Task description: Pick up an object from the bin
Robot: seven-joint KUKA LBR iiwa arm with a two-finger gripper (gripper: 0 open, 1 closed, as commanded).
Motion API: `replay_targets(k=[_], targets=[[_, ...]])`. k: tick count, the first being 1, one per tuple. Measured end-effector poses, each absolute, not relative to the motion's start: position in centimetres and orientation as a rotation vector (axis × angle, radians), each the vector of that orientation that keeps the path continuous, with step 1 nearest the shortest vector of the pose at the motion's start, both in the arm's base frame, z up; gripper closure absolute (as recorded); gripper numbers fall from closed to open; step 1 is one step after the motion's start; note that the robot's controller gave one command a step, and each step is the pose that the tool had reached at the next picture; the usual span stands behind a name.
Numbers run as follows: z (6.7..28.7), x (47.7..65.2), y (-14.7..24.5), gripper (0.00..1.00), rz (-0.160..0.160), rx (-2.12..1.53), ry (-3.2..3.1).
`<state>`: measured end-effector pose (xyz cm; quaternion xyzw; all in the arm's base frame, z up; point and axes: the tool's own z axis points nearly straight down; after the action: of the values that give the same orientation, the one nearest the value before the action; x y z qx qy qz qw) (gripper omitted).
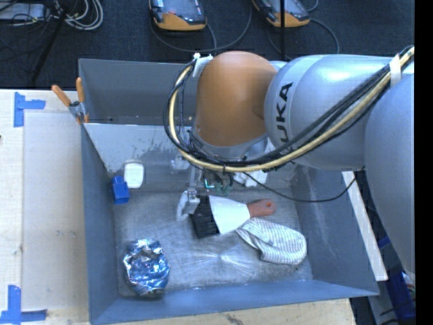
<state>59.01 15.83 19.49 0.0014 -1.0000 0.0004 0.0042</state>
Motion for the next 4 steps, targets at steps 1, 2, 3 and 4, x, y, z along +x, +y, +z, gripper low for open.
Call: replay_targets(k=[1,2,3,4], targets=[[19.9,59.2,15.7,0.00,0.000,-0.001,-3.140],[16.3,61.0,13.3,0.00,-0.003,-0.078,-3.143],[13.2,59.2,11.0,0.00,0.000,0.079,-3.140],[11.1,60.2,8.5,0.00,-0.001,-0.029,-3.141]])
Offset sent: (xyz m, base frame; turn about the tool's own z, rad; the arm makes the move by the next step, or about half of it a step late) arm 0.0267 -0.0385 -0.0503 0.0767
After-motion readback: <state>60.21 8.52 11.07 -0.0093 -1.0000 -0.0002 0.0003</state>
